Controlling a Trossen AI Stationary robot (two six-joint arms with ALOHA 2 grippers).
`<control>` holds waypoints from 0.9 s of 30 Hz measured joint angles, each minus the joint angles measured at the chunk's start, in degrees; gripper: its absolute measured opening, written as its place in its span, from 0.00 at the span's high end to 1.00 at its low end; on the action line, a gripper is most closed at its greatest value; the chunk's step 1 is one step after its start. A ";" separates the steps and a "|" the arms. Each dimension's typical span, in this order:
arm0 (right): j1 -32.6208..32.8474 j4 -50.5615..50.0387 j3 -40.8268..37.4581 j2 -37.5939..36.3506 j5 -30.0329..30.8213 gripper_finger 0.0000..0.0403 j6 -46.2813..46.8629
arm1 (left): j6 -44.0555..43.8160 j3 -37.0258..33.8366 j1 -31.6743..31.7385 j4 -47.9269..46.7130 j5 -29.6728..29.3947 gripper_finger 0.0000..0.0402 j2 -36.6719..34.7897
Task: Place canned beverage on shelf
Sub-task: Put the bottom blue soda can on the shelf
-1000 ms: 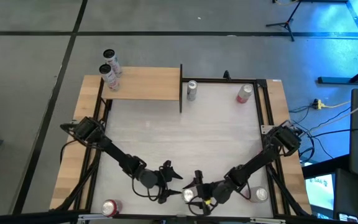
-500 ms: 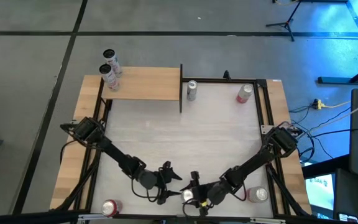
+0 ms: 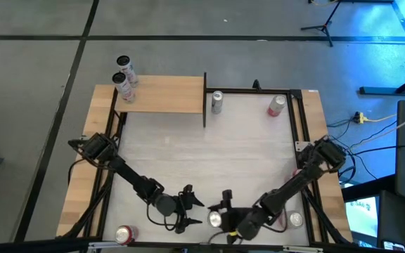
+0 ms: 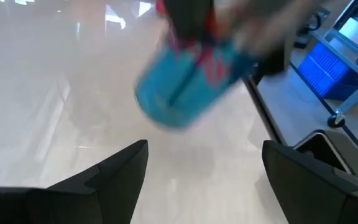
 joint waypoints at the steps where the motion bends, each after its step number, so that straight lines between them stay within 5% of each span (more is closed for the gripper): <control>1: 0.36 -0.23 0.00 -0.89 1.19 0.48 -0.27 | 0.10 0.00 -0.11 0.25 -0.02 0.23 -0.10; 11: 1.61 14.70 -2.49 -5.45 3.78 0.48 -12.04 | 10.92 -0.02 -2.96 8.54 -12.45 0.23 -0.19; 17: -0.74 30.97 -7.45 -5.11 0.07 0.48 -15.02 | 17.05 -0.02 -3.04 14.32 -12.73 0.23 -0.19; 27: -3.31 33.84 -8.14 -5.03 -4.34 0.48 -13.79 | 22.25 0.00 -2.67 20.47 -12.92 0.23 -0.14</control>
